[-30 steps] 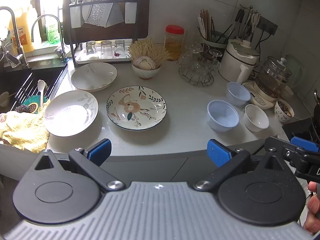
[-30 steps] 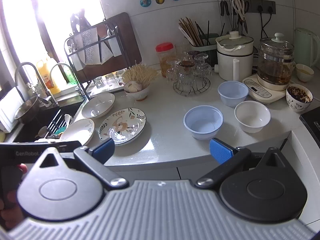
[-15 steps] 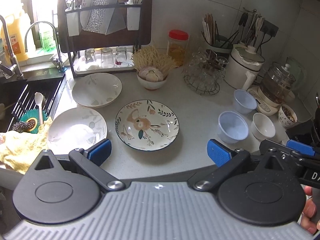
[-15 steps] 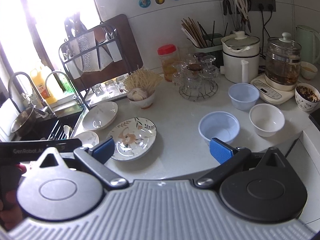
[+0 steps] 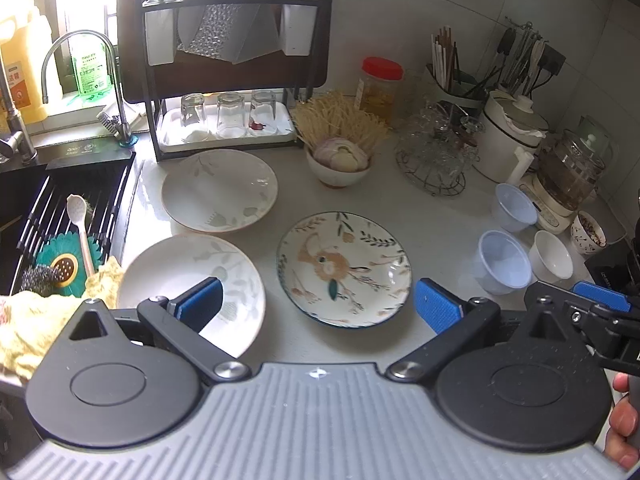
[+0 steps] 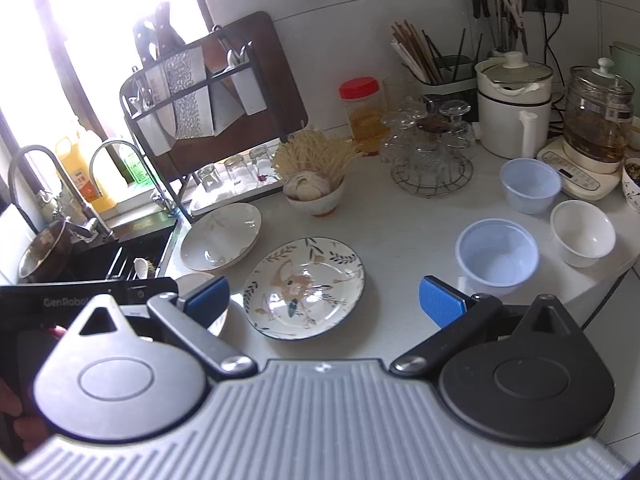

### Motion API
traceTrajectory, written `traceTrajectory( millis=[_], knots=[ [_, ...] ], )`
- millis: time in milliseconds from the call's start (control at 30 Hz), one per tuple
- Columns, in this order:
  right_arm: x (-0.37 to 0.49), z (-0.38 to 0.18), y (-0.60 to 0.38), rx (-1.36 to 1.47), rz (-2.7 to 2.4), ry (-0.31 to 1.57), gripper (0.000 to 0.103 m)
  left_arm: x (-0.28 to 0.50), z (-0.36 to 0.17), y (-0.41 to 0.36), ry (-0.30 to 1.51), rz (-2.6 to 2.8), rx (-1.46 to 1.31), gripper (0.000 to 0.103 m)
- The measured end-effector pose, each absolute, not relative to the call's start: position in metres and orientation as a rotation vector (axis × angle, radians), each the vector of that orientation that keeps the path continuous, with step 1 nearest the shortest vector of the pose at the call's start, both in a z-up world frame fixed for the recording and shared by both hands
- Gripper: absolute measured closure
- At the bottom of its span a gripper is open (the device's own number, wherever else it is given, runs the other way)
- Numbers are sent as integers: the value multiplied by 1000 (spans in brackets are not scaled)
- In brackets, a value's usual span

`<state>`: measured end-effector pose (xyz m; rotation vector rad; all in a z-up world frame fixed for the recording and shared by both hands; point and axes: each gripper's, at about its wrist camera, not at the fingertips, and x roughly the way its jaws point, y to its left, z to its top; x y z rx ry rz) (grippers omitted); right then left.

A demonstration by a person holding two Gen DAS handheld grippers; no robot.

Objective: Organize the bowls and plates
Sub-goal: 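Close the left gripper on the white leaf plate rim while the right gripper grips it too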

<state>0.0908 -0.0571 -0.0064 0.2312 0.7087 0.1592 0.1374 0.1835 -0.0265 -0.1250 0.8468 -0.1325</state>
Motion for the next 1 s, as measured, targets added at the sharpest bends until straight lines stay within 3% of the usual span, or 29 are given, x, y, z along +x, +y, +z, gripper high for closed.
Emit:
traceTrajectory(
  millis=[633,733,833,1000],
  knots=[
    [140,-67,65,401,168,842,4,205,-83,341,954,-103,-140,0],
    [145,-89,96,386,217,889,13,212,-97,365,977,-110,-158,0],
    [153,-109,113,391,226,938,31,222,-116,383,1019,-110,-175,1],
    [167,-136,116,404,151,952,31,238,-139,395,1037,-144,-183,1]
  ],
)
